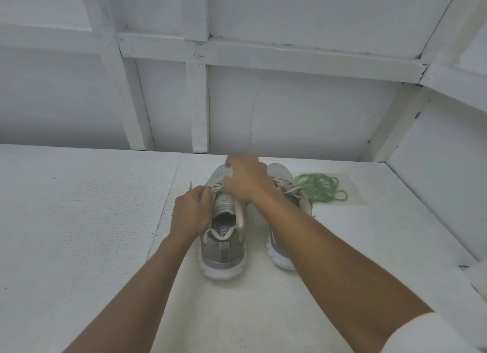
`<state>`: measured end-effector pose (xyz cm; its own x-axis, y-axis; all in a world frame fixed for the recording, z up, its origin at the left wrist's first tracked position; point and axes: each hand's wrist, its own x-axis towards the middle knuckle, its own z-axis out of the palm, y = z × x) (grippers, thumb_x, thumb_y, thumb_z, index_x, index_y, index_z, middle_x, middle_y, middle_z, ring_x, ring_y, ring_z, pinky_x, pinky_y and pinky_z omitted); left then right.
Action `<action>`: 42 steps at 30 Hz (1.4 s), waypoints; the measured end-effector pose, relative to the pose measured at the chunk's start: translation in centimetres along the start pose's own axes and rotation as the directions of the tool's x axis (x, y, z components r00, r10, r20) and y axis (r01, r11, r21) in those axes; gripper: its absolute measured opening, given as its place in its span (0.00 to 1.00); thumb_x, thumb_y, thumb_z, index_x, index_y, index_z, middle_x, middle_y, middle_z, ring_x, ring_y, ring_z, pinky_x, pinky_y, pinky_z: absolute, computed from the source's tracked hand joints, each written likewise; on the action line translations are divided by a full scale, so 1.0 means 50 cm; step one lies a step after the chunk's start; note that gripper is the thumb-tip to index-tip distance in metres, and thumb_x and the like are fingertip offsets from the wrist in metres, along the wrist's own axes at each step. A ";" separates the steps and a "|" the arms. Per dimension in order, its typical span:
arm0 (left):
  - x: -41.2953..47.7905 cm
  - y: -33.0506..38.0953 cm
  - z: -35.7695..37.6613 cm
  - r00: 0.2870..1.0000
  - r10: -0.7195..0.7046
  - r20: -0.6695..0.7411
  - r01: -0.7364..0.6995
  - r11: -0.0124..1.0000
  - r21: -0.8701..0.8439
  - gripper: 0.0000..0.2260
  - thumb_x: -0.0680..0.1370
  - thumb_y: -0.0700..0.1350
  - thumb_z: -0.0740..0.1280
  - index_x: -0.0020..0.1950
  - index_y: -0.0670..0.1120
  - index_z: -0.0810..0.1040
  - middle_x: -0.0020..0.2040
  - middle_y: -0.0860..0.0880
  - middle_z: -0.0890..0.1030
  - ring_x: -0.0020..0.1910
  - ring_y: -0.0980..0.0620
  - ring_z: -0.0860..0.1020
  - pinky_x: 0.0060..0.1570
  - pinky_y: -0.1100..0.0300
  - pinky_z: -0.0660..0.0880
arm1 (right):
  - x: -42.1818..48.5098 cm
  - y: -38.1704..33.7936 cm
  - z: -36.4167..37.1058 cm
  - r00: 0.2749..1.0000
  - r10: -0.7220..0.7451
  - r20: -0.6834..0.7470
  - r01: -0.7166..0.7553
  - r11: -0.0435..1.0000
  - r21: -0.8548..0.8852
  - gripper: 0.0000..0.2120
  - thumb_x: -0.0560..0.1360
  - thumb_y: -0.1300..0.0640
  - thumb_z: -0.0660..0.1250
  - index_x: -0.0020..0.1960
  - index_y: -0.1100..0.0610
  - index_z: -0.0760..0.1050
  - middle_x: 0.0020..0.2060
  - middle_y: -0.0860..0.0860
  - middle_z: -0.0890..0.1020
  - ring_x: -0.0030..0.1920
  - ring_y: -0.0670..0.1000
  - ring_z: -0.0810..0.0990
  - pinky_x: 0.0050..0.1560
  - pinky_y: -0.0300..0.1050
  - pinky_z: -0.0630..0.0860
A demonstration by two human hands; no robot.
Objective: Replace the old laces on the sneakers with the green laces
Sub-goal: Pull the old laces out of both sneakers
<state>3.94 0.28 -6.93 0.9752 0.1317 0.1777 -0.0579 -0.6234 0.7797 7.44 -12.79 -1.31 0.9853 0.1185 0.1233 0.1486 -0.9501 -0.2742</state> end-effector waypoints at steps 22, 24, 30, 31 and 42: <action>0.002 -0.010 0.004 1.000 -0.020 0.009 0.020 1.000 -0.020 0.16 0.81 0.46 0.56 0.48 0.41 0.81 0.41 0.46 0.82 0.43 0.45 0.77 0.42 0.54 0.71 | -0.019 -0.035 0.032 0.991 -0.110 0.070 0.118 0.985 -0.125 0.09 0.75 0.54 0.62 0.52 0.54 0.76 0.55 0.54 0.77 0.60 0.58 0.70 0.58 0.52 0.68; 0.001 -0.009 0.004 1.000 -0.023 0.005 0.023 0.999 -0.023 0.15 0.81 0.45 0.57 0.49 0.41 0.81 0.41 0.45 0.82 0.43 0.45 0.77 0.41 0.54 0.70 | -0.020 -0.035 0.041 0.992 -0.100 0.082 0.112 0.981 -0.158 0.10 0.76 0.55 0.62 0.55 0.56 0.77 0.55 0.54 0.78 0.60 0.58 0.71 0.58 0.53 0.67; -0.001 -0.005 0.004 0.999 -0.037 -0.009 0.037 0.999 -0.033 0.15 0.82 0.46 0.57 0.53 0.43 0.82 0.45 0.46 0.82 0.44 0.49 0.73 0.43 0.59 0.65 | 0.001 0.004 -0.017 0.997 0.020 -0.070 -0.025 0.998 -0.066 0.10 0.72 0.68 0.58 0.50 0.57 0.71 0.52 0.55 0.77 0.55 0.60 0.73 0.45 0.48 0.66; 0.000 -0.005 0.005 0.999 -0.039 -0.010 0.039 0.999 -0.033 0.15 0.82 0.46 0.57 0.53 0.42 0.82 0.46 0.45 0.82 0.44 0.49 0.73 0.43 0.59 0.65 | 0.006 0.013 -0.028 0.995 0.044 -0.086 -0.046 0.999 -0.024 0.10 0.72 0.69 0.58 0.50 0.58 0.71 0.51 0.55 0.77 0.54 0.60 0.74 0.44 0.48 0.65; 0.002 -0.009 0.008 0.999 -0.047 -0.009 0.047 0.998 -0.036 0.15 0.82 0.46 0.57 0.52 0.42 0.82 0.45 0.44 0.82 0.45 0.46 0.75 0.43 0.58 0.67 | 0.019 0.058 -0.069 0.968 0.156 -0.196 -0.130 0.981 0.141 0.05 0.74 0.68 0.58 0.48 0.63 0.71 0.48 0.58 0.75 0.43 0.57 0.71 0.39 0.47 0.65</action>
<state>4.12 0.29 -7.50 0.9749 0.1676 0.1463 -0.0201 -0.5885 0.8082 8.53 -16.42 1.32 0.9603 -0.0906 0.2638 0.0296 -0.9073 -0.4194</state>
